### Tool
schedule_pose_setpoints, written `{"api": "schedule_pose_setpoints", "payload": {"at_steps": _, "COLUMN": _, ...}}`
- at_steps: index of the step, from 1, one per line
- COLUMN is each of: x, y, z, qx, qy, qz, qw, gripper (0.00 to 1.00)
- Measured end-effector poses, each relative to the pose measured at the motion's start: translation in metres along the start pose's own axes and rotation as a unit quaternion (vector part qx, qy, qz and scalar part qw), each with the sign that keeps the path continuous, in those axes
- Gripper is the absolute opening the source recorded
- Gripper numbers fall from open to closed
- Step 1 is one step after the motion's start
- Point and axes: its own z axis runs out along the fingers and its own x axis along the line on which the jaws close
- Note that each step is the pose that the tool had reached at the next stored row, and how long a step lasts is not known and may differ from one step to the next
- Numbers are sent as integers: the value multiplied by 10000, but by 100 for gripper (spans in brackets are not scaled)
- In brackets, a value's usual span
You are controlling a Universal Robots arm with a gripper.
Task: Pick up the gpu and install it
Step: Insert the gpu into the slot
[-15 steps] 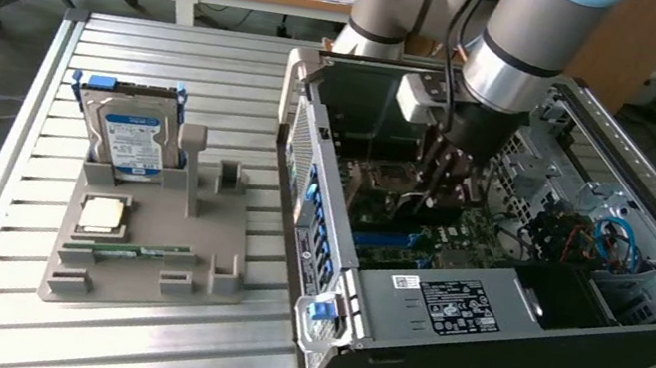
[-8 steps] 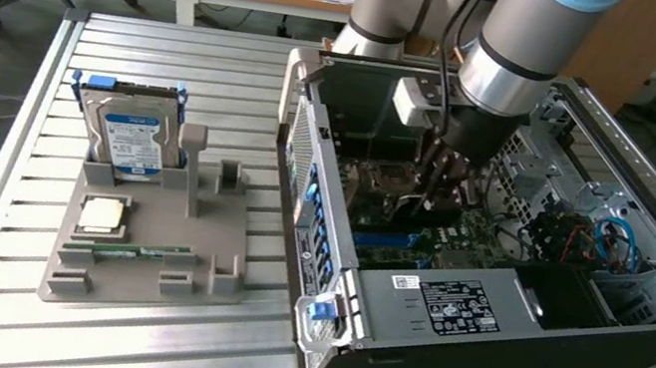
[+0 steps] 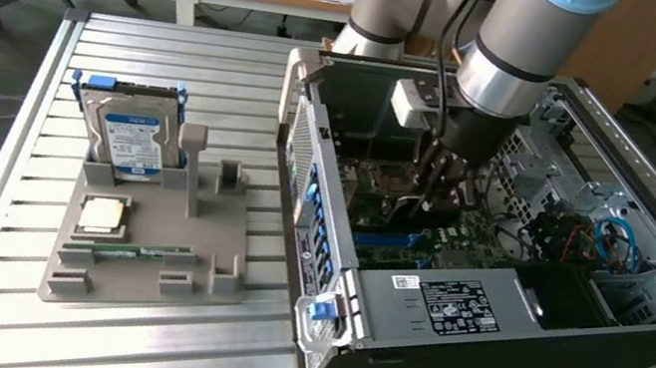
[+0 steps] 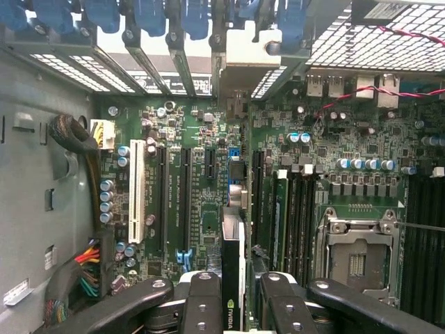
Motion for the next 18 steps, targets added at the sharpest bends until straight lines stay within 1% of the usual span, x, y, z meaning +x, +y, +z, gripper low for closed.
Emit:
{"api": "schedule_pose_setpoints", "payload": {"at_steps": 6, "x": -1, "y": 45, "z": 6, "qx": 0, "qy": 0, "qz": -1, "qw": 10000, "gripper": 26}}
{"api": "schedule_pose_setpoints", "payload": {"at_steps": 18, "x": 0, "y": 73, "z": 12, "qx": 0, "qy": 0, "qz": -1, "qw": 10000, "gripper": 26}}
